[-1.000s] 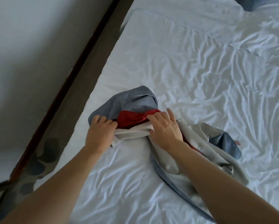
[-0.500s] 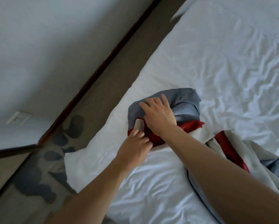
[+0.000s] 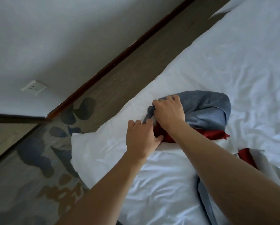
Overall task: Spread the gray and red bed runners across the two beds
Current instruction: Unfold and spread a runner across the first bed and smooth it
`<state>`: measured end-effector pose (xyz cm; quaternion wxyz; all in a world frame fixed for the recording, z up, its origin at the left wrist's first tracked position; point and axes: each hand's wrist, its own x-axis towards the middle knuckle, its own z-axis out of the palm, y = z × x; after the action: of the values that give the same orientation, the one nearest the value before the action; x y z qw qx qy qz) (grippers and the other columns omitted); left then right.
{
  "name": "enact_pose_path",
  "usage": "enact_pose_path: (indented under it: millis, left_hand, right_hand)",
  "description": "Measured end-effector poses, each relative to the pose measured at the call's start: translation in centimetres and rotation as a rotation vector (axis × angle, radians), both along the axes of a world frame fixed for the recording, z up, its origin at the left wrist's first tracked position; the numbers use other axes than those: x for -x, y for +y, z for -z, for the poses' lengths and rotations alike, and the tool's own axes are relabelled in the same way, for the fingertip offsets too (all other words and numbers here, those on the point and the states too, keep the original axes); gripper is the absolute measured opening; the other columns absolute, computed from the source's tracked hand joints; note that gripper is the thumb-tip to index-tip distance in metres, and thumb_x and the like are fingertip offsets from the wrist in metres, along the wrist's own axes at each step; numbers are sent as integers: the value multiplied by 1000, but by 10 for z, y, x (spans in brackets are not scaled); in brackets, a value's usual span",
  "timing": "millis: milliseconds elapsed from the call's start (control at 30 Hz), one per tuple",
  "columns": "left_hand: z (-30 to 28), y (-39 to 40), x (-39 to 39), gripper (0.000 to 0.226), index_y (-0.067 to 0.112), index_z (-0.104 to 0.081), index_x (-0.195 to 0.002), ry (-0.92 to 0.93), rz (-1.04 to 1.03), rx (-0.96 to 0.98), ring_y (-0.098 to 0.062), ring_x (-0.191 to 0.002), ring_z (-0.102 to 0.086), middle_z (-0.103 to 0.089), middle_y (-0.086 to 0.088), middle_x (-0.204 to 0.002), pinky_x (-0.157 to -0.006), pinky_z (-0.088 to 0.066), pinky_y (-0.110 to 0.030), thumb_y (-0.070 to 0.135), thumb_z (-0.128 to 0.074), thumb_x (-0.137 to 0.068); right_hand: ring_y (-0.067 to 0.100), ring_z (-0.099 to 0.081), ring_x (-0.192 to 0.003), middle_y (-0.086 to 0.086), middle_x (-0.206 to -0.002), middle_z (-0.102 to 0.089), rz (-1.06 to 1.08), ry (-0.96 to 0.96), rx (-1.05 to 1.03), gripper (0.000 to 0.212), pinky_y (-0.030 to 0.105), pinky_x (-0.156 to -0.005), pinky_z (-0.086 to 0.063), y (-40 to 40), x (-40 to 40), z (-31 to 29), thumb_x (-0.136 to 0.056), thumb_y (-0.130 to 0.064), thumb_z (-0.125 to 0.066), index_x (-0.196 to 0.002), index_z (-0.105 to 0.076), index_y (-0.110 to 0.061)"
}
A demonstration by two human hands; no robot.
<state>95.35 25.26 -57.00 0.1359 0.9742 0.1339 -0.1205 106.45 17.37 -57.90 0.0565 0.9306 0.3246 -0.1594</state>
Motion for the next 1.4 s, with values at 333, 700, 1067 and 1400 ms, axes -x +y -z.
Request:
enact_pose_path:
  millis: [333, 700, 1067, 1400]
  left_hand:
    - [1, -13, 2, 31, 25, -50, -63, 43, 54, -13, -17, -59, -38, -43, 8, -55, -67, -22, -33, 46, -66, -79]
    - [23, 123, -38, 29, 29, -55, -69, 68, -254, -55, -14, -70, -54, -53, 12, -65, -80, -37, -38, 47, -59, -91]
    - [61, 129, -59, 7, 29, -56, -96, 250, -532, 268, -15, -86, -60, -60, 13, -77, -101, -28, -44, 35, -58, -92]
    - [46, 111, -72, 44, 24, -46, -136, 116, -553, 333, -19, -101, -65, -67, 8, -100, -107, -25, -42, 23, -57, -94]
  right_hand:
    - [21, -45, -71, 1, -67, -50, 85, -102, -65, 10, 39, -84, -37, -5, -14, -16, -95, -24, -50, -90, -56, -17]
    - [25, -54, -81, 7, -86, -66, 220, -171, -97, 19, 42, -86, -39, 15, -89, 2, -97, -26, -49, -97, -65, -15]
    - [23, -55, -117, 1, -112, -67, -26, 103, -10, 21, 52, -121, -18, 73, -92, 34, -96, -36, -54, -111, -62, -24]
    - [23, -55, -121, 4, -123, -64, 5, -5, -125, 36, 51, -122, -18, 58, -91, 23, -93, -28, -55, -128, -59, -22]
